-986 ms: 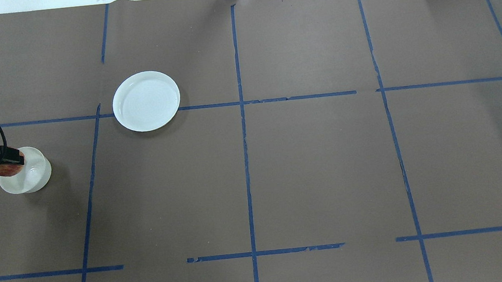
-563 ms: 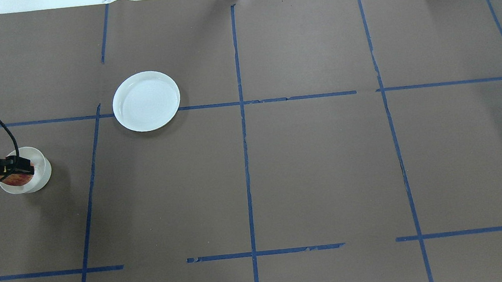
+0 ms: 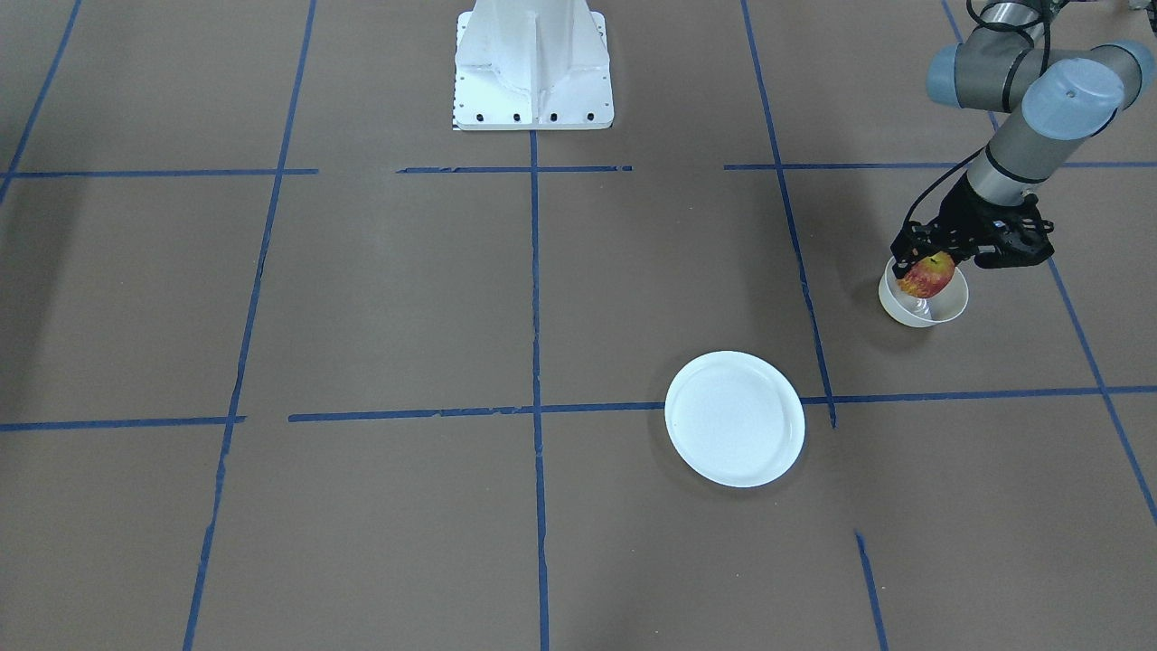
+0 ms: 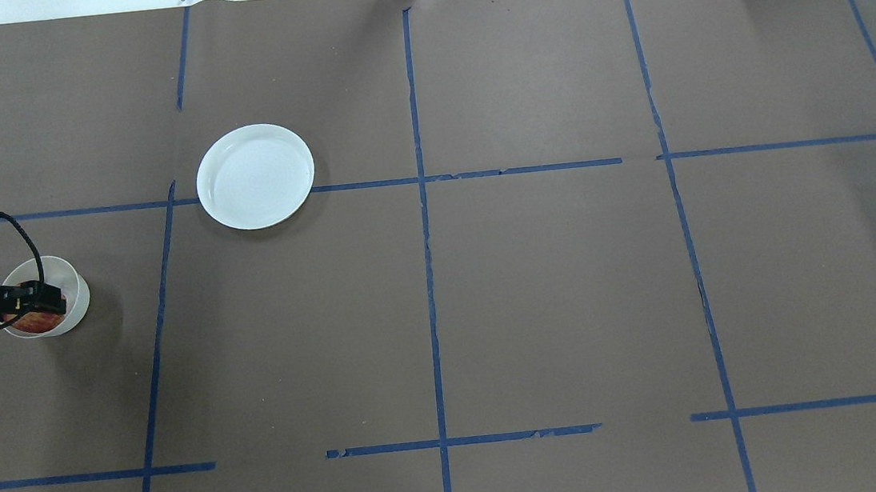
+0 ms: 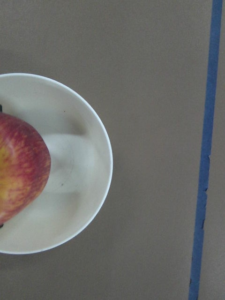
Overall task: Move apple from plate to bowl
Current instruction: 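Lower the apple into the white bowl and open the left gripper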
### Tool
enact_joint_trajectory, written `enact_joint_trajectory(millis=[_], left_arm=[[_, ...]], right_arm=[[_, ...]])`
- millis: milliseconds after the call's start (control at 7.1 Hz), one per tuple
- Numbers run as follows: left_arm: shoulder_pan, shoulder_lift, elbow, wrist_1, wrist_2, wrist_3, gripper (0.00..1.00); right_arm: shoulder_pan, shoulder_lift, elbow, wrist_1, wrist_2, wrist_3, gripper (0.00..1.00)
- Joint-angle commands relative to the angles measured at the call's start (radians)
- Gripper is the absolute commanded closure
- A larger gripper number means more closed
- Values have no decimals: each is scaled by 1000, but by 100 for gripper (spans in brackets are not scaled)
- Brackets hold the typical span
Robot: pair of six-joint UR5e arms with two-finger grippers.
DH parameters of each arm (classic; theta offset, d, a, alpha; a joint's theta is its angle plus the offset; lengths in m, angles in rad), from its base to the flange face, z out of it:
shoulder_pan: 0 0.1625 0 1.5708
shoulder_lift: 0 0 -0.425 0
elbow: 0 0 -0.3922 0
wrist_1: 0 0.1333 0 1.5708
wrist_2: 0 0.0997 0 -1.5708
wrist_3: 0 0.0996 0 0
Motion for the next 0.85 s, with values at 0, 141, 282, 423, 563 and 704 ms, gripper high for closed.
enact_joint_trajectory(millis=[0, 141, 282, 423, 563, 704], left_arm=[[-1, -1, 3, -1, -2, 28, 0], [-5, 1, -8, 1, -5, 29, 0], [-13, 2, -40, 5, -11, 32, 0], [-21, 10, -96, 45, -26, 91, 0], [-97, -8, -116, 132, -60, 190, 0], [-164, -68, -136, 219, -63, 310, 0]], right_arm=[[0, 0, 0, 0, 0, 0, 0], [0, 0, 0, 0, 0, 0, 0], [0, 0, 0, 0, 0, 0, 0], [0, 0, 0, 0, 0, 0, 0], [0, 0, 0, 0, 0, 0, 0], [0, 0, 0, 0, 0, 0, 0]])
